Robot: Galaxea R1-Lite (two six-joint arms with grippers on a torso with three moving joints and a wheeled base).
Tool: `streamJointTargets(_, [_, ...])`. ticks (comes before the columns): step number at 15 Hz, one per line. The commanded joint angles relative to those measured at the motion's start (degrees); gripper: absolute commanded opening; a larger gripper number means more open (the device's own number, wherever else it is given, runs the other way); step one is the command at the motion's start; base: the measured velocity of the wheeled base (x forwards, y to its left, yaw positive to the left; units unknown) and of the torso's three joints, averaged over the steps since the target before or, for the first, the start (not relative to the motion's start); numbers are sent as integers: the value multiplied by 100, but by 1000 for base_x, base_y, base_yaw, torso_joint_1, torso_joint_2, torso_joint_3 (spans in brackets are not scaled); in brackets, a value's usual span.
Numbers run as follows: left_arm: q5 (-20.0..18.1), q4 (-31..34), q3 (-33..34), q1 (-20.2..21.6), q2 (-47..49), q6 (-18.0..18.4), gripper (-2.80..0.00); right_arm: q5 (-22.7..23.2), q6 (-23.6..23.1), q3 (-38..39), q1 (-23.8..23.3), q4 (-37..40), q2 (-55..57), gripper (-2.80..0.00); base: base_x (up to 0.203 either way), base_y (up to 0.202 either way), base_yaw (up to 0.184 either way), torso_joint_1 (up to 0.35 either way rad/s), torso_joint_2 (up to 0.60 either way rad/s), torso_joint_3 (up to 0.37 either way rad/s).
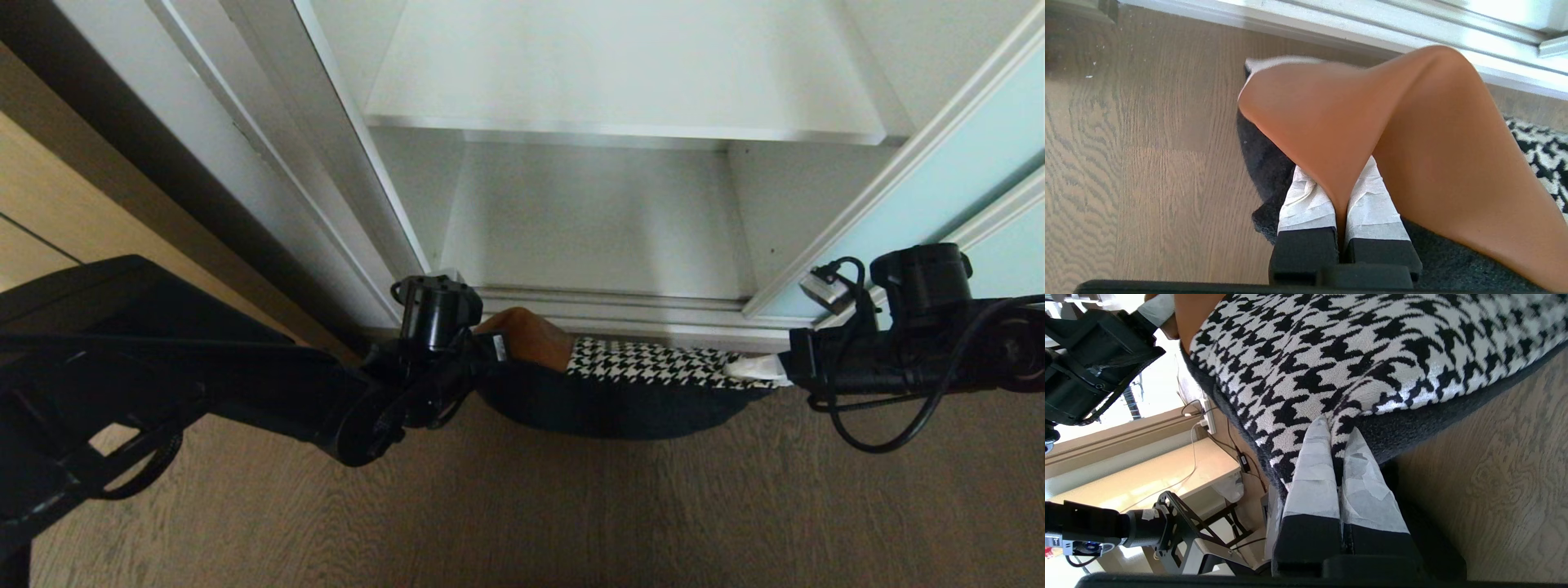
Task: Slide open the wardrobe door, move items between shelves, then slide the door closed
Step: Place the pillow on the lower shelf
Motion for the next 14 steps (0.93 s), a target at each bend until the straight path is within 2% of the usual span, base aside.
streamJointTargets(1, [12, -21, 9, -3, 27, 21, -280, 25, 12, -9, 2, -15, -22, -280, 0, 0, 0, 0, 0, 0])
streamJointTargets(9, [3, -21, 44, -12, 46, 22, -280, 69, 21, -32, -24, -35, -28, -280, 0, 0, 0, 0, 0, 0])
streamJointTargets(14, [6, -30, 79, -29, 44, 27, -280, 69, 21, -38, -15, -35, -48, -280, 161, 0, 0, 2, 1, 2])
